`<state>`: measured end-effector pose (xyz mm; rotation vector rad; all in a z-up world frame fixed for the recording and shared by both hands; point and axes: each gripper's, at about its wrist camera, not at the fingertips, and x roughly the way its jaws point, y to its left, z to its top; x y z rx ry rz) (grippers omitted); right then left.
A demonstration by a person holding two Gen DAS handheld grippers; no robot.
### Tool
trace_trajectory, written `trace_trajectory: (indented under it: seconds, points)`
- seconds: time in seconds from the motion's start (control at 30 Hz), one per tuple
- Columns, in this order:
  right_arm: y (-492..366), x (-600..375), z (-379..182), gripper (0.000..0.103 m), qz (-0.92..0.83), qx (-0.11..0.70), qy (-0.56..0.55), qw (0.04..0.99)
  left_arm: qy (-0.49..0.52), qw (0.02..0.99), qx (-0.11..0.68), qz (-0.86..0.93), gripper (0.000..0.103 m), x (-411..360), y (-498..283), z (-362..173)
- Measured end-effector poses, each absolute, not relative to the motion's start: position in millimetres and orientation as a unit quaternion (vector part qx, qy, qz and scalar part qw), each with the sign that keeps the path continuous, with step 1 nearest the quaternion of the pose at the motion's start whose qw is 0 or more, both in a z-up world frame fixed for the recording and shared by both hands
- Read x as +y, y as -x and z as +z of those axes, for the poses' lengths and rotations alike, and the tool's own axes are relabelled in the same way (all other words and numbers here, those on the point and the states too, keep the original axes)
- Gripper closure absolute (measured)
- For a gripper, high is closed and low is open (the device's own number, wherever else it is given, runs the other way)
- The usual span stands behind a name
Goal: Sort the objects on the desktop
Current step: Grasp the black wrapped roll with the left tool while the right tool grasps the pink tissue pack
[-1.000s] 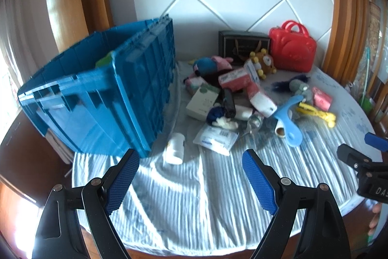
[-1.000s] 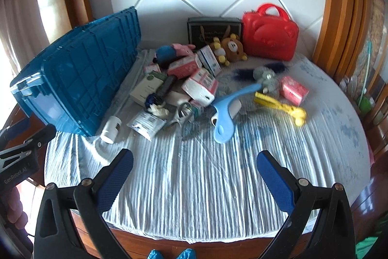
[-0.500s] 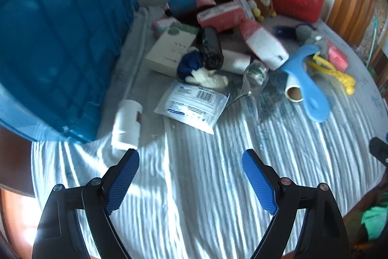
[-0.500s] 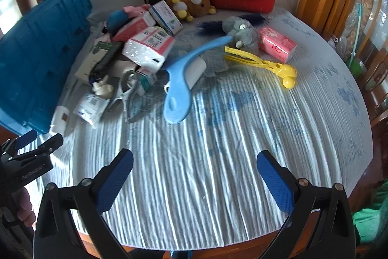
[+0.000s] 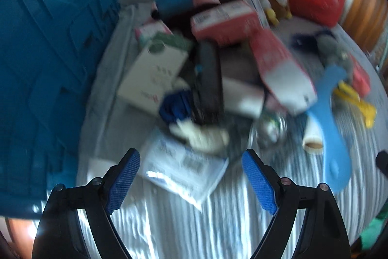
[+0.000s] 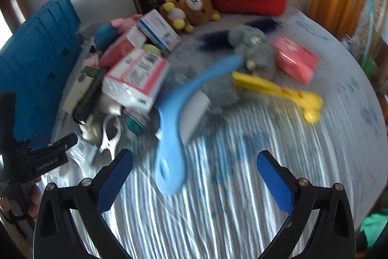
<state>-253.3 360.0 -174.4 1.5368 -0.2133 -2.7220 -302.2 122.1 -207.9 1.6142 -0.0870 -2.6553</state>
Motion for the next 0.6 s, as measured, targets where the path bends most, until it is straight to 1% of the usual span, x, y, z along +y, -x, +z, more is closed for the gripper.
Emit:
trace_trajectory:
  seconds: [0.2,0.4,0.6]
  points:
    - [317,333,-177,0.0,-0.86,-0.063,-0.505,0.046,-0.52,0.044,-0.011,-0.853,0.016,122,353,-206]
    - [381,304,-183,0.0,-0.847,-0.062,-0.521,0.086,-0.546,0.039,-0.016,-0.837,0.016,123,388,-229]
    - [420,298,-220,0.0,-0.815,-0.099,-0.562,0.102,-0.554,0.027,-0.008,-0.832,0.016,120,405,-245]
